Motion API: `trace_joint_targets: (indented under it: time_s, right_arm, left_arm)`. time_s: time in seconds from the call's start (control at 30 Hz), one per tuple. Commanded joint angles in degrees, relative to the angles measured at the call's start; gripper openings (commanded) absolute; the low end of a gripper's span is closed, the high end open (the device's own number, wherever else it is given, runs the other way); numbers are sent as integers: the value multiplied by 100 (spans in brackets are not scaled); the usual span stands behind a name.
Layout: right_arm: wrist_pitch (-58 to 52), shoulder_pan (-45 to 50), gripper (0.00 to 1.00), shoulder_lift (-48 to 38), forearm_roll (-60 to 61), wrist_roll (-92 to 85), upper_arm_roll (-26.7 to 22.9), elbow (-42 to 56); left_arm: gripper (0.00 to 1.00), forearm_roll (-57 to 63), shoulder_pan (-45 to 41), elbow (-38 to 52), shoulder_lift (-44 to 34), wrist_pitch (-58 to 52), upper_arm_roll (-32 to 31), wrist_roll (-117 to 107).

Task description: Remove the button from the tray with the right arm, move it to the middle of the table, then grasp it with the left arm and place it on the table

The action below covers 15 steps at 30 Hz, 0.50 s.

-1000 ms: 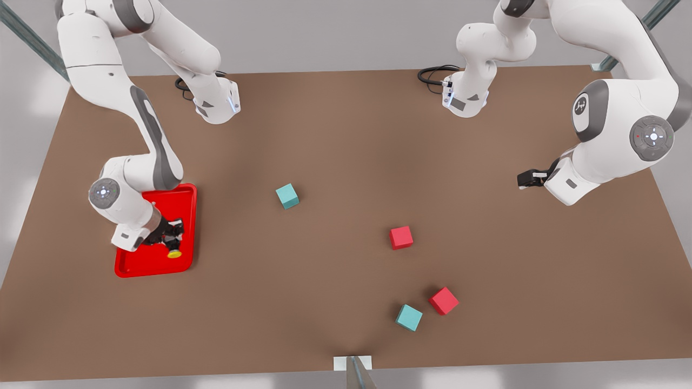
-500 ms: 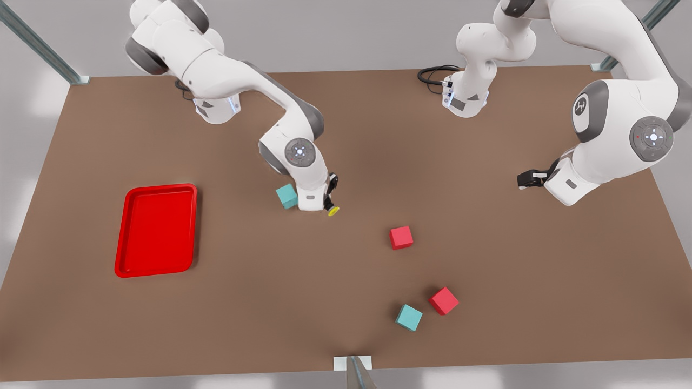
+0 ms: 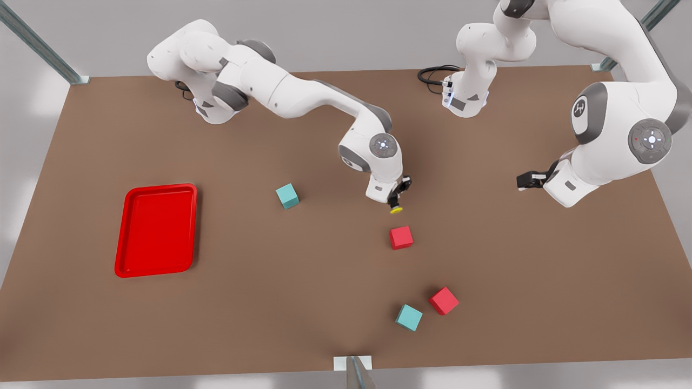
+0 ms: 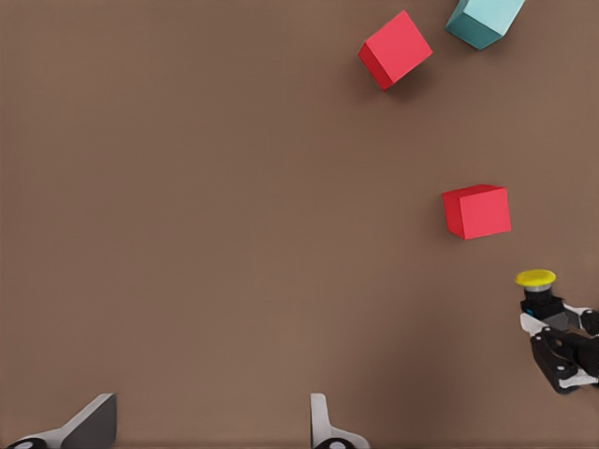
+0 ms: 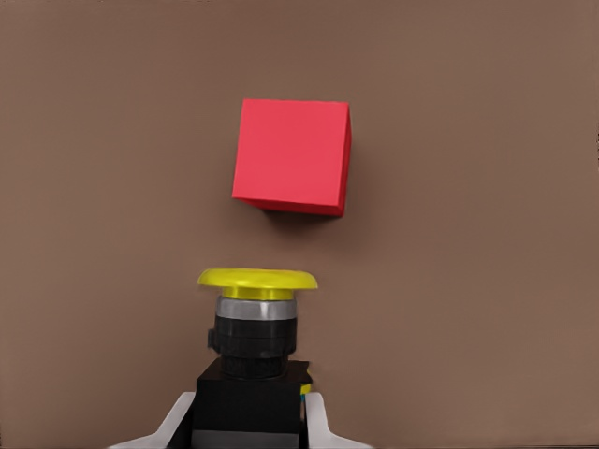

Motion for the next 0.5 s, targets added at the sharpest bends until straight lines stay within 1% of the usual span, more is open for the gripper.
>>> trace_joint_targets:
  time_s: [0.0,0.43,0.47]
  right_arm:
    - [-9,23,41,36,-27,3458,-24,44]
    - [149,85,42,168,-36,3458,-209,26]
    - [158,102,44,176,-36,3458,-244,26]
  left_arm:
    - [100,3,-2,3,-6,10,-3,1]
    - [100,3,-1,3,29,10,-3,-17]
    - [100,3,-2,3,29,10,-3,-17]
